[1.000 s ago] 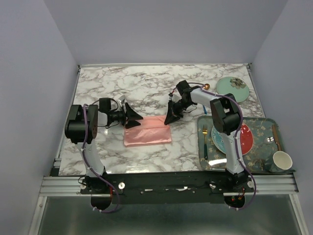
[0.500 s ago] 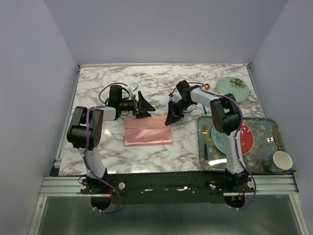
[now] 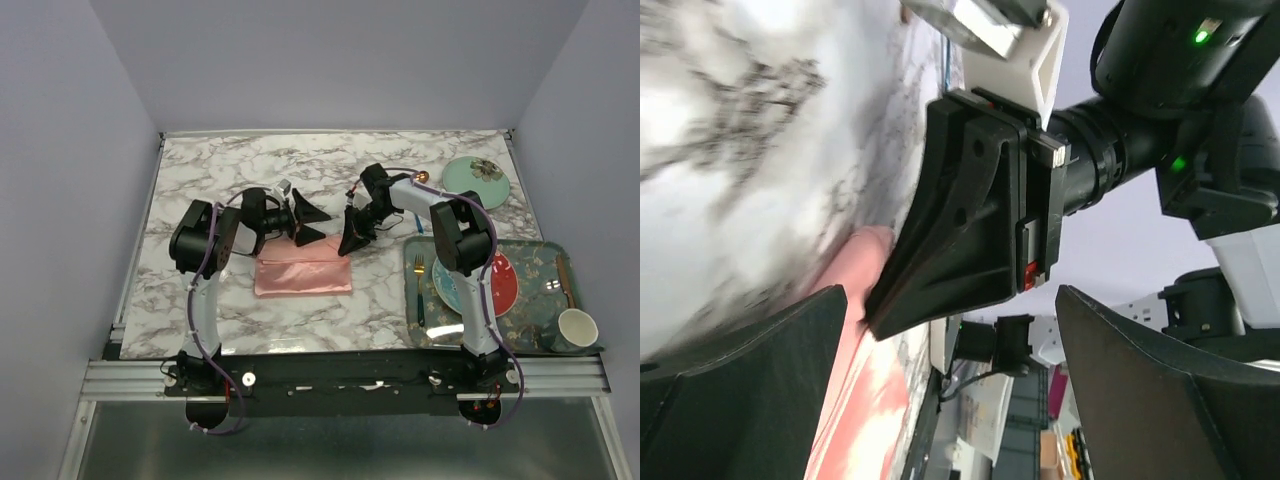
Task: Fold the napkin into a case and place the utensils inside
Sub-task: Smooth out the 2/3-rectangle-folded napkin at the center of the board, then pick up the 2/3-rectangle-folded napkin from the center of the board.
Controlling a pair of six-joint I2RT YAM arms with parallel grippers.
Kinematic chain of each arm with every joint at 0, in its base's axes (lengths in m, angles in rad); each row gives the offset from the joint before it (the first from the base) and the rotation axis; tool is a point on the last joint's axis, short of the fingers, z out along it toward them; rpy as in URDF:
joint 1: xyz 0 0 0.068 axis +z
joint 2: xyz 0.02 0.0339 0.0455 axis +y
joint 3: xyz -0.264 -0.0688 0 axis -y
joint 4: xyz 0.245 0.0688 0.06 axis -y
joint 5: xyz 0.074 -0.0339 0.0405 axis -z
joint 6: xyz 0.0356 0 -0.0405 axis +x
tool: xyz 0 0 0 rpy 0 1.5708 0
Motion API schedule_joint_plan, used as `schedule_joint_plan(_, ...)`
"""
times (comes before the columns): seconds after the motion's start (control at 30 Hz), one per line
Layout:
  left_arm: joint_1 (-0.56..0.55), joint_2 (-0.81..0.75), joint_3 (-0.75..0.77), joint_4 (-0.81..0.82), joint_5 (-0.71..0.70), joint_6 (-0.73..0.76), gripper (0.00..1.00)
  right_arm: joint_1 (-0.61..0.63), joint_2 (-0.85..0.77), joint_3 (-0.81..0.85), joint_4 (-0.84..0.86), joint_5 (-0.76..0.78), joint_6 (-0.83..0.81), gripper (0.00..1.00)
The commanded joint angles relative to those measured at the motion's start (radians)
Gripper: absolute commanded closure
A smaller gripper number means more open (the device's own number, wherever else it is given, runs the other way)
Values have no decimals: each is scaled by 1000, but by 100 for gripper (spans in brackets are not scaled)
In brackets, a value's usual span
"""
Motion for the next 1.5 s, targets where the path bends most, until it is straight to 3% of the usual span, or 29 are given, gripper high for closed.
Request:
schedule_joint_plan(0.0, 109, -34, -83, -156, 4, 142, 1, -3, 60, -41, -34, 241, -40, 79)
schedule_joint_plan(0.1, 189, -98, -106, -349, 45, 270, 1, -2, 60, -41, -38, 253, -43, 79)
schedule_joint_plan(0.17, 258, -129, -104, -470, 64, 431, 1, -3, 60, -39, -38, 259, -41, 79)
schedule_joint_plan(0.2, 266, -153, -98, -597, 73, 486, 1, -3, 58, -42, -38, 259, -40, 80)
schedule_joint_plan(0.37, 427, -215, -2, -1121, 86, 955, 1, -3, 57, -44, -40, 255, -46, 80)
schedule_joint_plan(0.47, 479, -271, 90, -1307, 58, 1161, 1, -3, 55, -35, -37, 244, -50, 80)
schedule_joint_plan(0.57, 468, -350, 132, -1299, 50, 1154, 9, -2, 54, -23, -34, 238, -60, 80)
schedule_joint_plan(0.63, 448, -388, 149, -1270, 40, 1135, 26, -2, 54, -12, -32, 236, -67, 80)
schedule_joint_plan(0.67, 404, -400, 181, -1282, 8, 1167, 52, 0, 54, -9, -32, 241, -72, 80)
schedule_joint_plan(0.7, 375, -431, 199, -1349, -15, 1219, 63, 0, 54, -6, -34, 243, -75, 80)
schedule_joint_plan(0.73, 334, -449, 216, -1386, -46, 1364, 71, 0, 54, -3, -32, 244, -80, 81)
schedule_joint_plan(0.77, 244, -472, 234, -1427, -98, 1452, 75, -2, 54, -1, -31, 246, -81, 81)
schedule_joint_plan(0.93, 27, -678, 85, -1437, -328, 1825, 48, 6, 54, 13, -37, 256, -110, 82)
schedule_joint_plan(0.97, -18, -718, 40, -1417, -367, 1949, 46, 7, 51, 11, -38, 259, -110, 82)
schedule_joint_plan(1.07, -177, -870, -159, -1305, -511, 2106, 44, 11, 52, 11, -38, 264, -112, 82)
schedule_joint_plan(1.17, -311, -966, -288, -1224, -615, 2152, 45, 12, 52, 16, -38, 266, -116, 82)
schedule_joint_plan(1.2, -411, -1017, -367, -1168, -687, 2171, 45, 15, 52, 16, -37, 267, -116, 82)
schedule_joint_plan(1.47, -550, -990, -477, -1041, -829, 2240, 45, 21, 52, 7, -35, 270, -115, 82)
